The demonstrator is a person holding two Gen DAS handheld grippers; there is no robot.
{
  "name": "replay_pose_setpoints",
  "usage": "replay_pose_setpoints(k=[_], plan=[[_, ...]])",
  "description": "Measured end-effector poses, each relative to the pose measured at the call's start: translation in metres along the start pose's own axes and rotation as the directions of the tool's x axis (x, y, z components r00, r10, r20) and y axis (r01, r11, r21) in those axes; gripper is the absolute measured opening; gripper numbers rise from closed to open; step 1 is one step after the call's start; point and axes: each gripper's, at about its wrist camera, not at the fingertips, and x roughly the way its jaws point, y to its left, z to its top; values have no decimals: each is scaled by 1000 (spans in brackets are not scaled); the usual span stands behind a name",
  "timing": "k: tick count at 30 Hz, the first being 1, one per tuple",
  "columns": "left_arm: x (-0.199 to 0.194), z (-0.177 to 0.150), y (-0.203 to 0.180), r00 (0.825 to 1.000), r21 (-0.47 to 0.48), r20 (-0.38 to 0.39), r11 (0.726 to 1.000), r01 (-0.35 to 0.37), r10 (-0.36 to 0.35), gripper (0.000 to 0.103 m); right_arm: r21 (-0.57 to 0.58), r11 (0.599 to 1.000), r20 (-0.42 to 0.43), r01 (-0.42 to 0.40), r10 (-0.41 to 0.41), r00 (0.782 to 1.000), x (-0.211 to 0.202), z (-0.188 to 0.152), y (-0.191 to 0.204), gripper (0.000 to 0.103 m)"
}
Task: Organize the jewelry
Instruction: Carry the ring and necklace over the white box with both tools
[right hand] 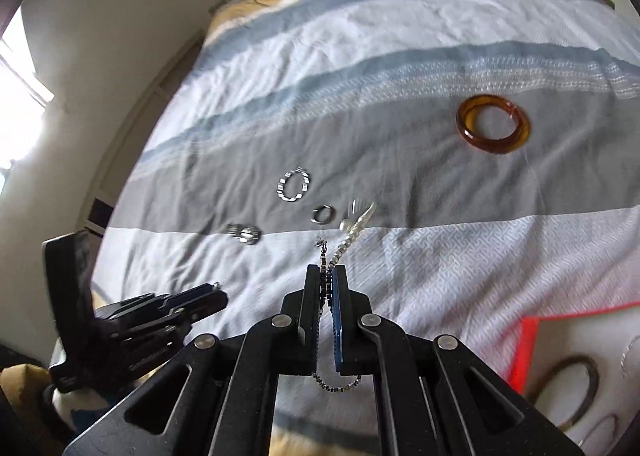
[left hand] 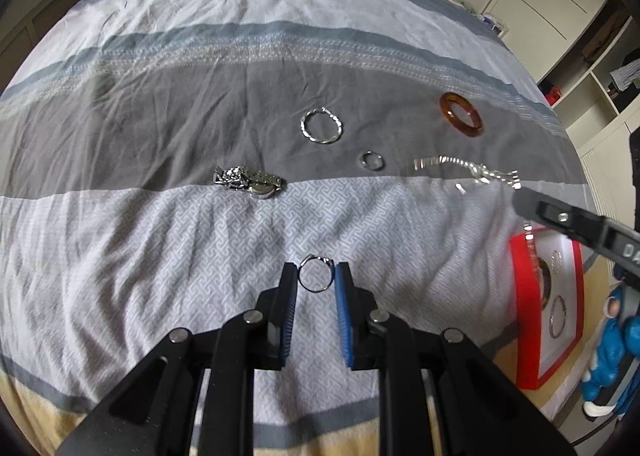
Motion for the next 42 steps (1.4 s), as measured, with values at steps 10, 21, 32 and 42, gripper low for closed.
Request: replay_pose_setpoints(k=[10,21,32,42], plan=[[-55,-5,-30,999,57,37,998,8,-11,17,5,1000,88,-24,23,996,-90,-19,0,6],[-76,-13,-121,994,178,34,979,98,-105,17,88,994,148,65,-77,986,-179,-63,-58,6],[-41,-37,-227,979,286,-52,936,206,-199,17,170,972,102,161,-180,978,-201,-100,-134,6],[18,-73,-300,967,374,-173,896,241,-188,17,227,953,20,202,-212,977,-177,-127,-196,6]])
